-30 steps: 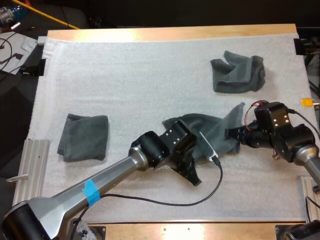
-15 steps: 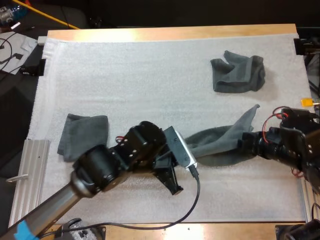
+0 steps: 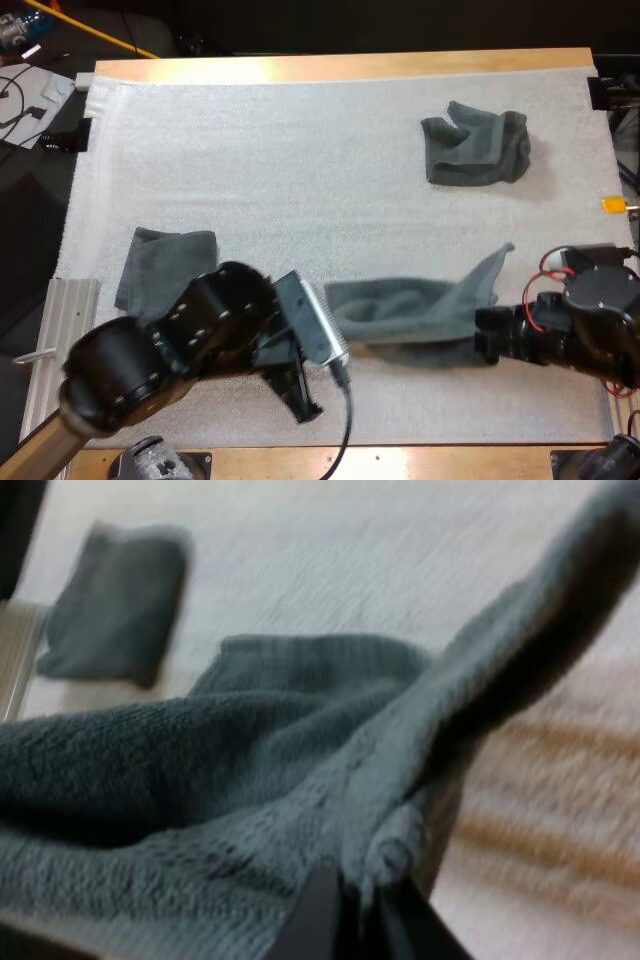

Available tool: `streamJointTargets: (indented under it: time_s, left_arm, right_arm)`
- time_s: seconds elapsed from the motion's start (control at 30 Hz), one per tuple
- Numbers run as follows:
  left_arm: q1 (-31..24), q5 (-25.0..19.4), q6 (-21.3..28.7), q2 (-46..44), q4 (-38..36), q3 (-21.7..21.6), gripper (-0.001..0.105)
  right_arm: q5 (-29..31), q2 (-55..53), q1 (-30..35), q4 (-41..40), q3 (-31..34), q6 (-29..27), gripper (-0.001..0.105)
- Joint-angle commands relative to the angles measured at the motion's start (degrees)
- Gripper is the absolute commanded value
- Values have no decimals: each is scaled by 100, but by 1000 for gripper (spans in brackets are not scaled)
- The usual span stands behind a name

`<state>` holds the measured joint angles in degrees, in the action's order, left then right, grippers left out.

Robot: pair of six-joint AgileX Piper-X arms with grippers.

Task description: Pick towel from pile, fold and stack

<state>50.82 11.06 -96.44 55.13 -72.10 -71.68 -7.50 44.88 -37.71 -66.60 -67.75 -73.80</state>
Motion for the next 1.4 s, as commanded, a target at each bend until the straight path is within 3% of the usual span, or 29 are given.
streamJointTargets:
  time_s: [0.0, 0.27, 0.5, 0.57, 0.63, 0.77, 1.0, 1.37]
  left_arm:
    - [24, 38, -135, -307, -519, -86, 0]
    - [57, 61, -85, -373, -794, -24, 0]
    - [-168, -544, 293, 116, 261, 704, 0]
    - [-110, -407, 204, 150, 198, 700, 0]
    - [-415, -467, 301, 474, 654, 1012, 0]
    - [-1136, -128, 490, 933, 1329, 1228, 0]
    - [-2215, 790, 757, 1905, 2133, 1177, 0]
    - [-2822, 1118, 787, 3075, 2827, 1172, 0]
  right_arm:
    - [210, -136, -368, -637, -215, 255, 1]
    - [302, 28, -896, -995, -147, 569, 0]
    - [958, 1065, -885, 120, 460, 504, 1]
    - [647, 1039, -838, -20, 338, 434, 0]
    - [737, 1686, -591, 438, 467, 319, 0]
    - [691, 2506, -41, 1130, 491, 205, 0]
    - [228, 3447, 815, 2012, 441, 251, 0]
    - [-218, 4228, 1393, 2896, 439, 658, 0]
